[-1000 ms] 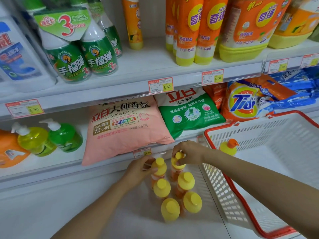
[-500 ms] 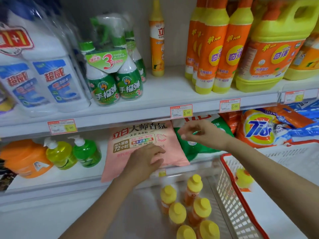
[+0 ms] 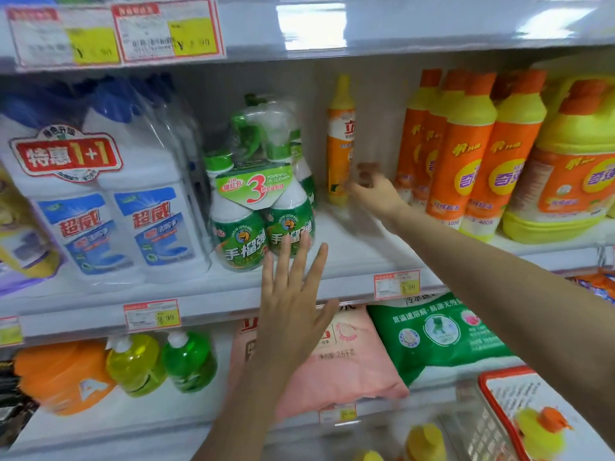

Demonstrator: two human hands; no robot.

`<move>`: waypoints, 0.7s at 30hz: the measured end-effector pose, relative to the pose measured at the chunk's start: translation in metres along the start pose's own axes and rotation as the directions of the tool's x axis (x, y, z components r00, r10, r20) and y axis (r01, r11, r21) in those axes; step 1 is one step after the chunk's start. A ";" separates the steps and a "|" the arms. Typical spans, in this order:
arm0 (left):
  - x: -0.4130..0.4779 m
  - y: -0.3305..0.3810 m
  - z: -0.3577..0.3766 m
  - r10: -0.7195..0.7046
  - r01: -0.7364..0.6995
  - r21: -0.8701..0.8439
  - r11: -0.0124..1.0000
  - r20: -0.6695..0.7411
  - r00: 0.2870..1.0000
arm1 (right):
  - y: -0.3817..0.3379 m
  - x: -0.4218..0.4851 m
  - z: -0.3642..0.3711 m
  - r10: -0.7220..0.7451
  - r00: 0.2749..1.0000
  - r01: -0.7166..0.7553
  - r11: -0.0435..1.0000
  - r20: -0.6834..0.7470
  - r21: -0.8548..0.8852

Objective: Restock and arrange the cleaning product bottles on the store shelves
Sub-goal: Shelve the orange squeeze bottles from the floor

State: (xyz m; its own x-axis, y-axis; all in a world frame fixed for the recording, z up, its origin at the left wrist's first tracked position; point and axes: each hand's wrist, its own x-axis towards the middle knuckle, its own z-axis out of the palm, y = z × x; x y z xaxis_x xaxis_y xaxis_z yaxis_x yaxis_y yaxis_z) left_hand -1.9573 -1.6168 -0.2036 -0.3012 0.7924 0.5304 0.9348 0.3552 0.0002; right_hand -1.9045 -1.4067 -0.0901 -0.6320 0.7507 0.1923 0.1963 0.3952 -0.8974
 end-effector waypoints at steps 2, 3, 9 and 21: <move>0.000 0.000 0.002 -0.003 0.003 -0.003 1.000 -0.016 1.000 | 0.004 0.022 0.008 0.073 0.997 -0.073 0.996 -0.011 0.048; 0.000 0.000 0.002 -0.002 0.002 -0.002 1.000 -0.021 1.000 | 0.006 0.031 0.012 0.098 0.995 -0.096 0.993 -0.023 0.074; 0.000 0.000 0.003 -0.029 0.029 -0.010 1.000 -0.021 0.999 | 0.014 0.061 0.026 0.113 0.989 -0.114 0.994 -0.093 -0.001; -0.002 0.001 -0.004 -0.017 0.013 -0.121 0.993 -0.029 0.999 | 0.012 -0.006 0.000 0.006 0.991 -0.024 0.990 -0.133 -0.139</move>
State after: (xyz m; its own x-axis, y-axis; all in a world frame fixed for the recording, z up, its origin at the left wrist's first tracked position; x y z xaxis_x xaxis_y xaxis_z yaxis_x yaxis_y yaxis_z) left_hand -1.9554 -1.6199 -0.2017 -0.3114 0.7715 0.5549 0.9466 0.3033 0.1095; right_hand -1.8978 -1.4064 -0.1021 -0.5255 0.8167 0.2384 0.3138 0.4466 -0.8379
